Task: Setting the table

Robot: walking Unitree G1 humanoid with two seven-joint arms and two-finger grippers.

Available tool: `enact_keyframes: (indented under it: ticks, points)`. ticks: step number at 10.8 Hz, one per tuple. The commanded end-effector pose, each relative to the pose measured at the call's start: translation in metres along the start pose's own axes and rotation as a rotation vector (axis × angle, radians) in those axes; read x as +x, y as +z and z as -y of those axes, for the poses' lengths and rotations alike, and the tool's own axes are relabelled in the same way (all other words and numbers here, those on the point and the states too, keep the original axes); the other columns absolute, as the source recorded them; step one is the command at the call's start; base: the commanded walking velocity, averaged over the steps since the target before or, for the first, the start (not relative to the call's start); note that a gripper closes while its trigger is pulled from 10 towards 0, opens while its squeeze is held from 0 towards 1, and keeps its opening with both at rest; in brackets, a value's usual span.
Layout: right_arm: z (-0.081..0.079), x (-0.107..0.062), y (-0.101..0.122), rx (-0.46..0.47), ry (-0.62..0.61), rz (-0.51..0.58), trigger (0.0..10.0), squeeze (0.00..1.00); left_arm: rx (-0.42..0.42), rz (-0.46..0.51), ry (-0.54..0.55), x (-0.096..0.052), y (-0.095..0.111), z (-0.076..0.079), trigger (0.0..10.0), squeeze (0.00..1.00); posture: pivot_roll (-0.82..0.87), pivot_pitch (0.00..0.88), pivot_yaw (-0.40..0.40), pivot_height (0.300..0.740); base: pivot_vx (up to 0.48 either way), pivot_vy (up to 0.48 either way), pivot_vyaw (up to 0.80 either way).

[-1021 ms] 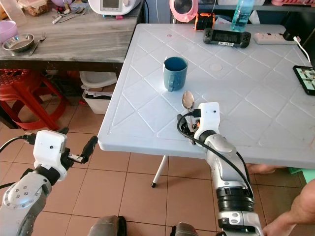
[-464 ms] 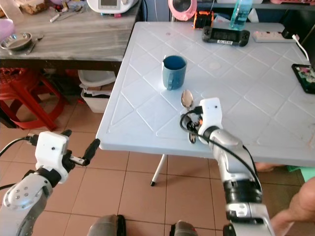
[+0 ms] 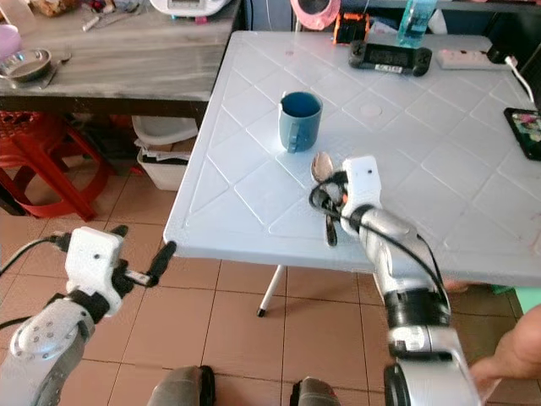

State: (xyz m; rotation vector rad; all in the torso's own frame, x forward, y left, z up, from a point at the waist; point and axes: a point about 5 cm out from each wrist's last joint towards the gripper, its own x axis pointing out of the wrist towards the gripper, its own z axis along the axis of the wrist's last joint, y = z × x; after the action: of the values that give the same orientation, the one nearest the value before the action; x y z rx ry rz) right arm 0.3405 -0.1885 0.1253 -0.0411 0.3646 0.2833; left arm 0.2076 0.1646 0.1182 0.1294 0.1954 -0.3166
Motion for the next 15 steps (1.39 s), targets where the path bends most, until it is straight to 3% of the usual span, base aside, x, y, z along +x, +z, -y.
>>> enact_keyframes:
  ticks: [1, 2, 3, 4, 5, 6, 11, 12, 13, 15]
  points:
    - [-0.004, 0.003, -0.002, -0.003, 0.028, -0.018, 10.0, 0.0, 0.008, -0.011, 0.001, -0.001, -0.001, 0.0, 10.0, 0.0, 0.17, 0.118, 0.055, 0.74, 0.0, 0.0, 0.0]
    - [-0.009, 0.007, -0.003, -0.006, 0.046, -0.023, 6.7, 0.0, 0.009, -0.012, -0.001, 0.0, -0.001, 0.0, 10.0, 0.0, 0.17, 0.114, 0.052, 0.74, 0.0, 0.0, 0.0]
    - [-0.015, 0.009, -0.005, -0.002, 0.063, -0.035, 0.1, 0.0, 0.009, -0.013, -0.002, 0.001, -0.001, 0.001, 10.0, 0.0, 0.17, 0.112, 0.049, 0.74, 0.0, 0.0, 0.0]
    - [-0.021, 0.01, -0.01, -0.004, 0.089, -0.051, 1.5, 0.0, 0.011, -0.015, -0.003, 0.001, -0.002, 0.002, 10.0, 0.0, 0.17, 0.112, 0.049, 0.74, 0.0, 0.0, 0.0]
    - [-0.025, 0.009, -0.015, -0.01, 0.09, -0.069, 1.4, 0.0, 0.013, -0.014, -0.004, 0.001, -0.002, 0.003, 10.0, 0.0, 0.17, 0.11, 0.045, 0.74, 0.0, 0.0, 0.0]
    - [-0.03, 0.008, -0.019, -0.012, 0.104, -0.081, 10.0, 0.0, 0.013, -0.014, -0.004, 0.002, -0.002, 0.003, 10.0, 0.0, 0.16, 0.109, 0.042, 0.74, 0.0, 0.0, 0.0]
    - [-0.033, -0.005, -0.045, 0.021, 0.025, -0.139, 10.0, 0.0, 0.02, -0.025, -0.029, 0.0, -0.004, 0.008, 10.0, 0.0, 0.16, 0.114, 0.046, 0.74, 0.0, 0.0, 0.0]
    - [-0.029, -0.007, -0.048, 0.031, -0.014, -0.151, 2.5, 0.0, 0.02, -0.025, -0.025, 0.002, -0.004, 0.008, 10.0, 0.0, 0.15, 0.113, 0.047, 0.74, 0.0, 0.0, 0.0]
    - [-0.024, -0.009, -0.051, 0.042, -0.04, -0.161, 0.0, 0.0, 0.021, -0.026, -0.022, 0.004, -0.004, 0.007, 10.0, 0.0, 0.15, 0.11, 0.046, 0.74, 0.0, 0.0, 0.0]
    - [-0.021, -0.008, -0.051, 0.051, -0.05, -0.165, 0.0, 0.0, 0.024, -0.027, -0.024, 0.005, -0.004, 0.007, 10.0, 0.0, 0.15, 0.106, 0.045, 0.74, 0.0, 0.0, 0.0]
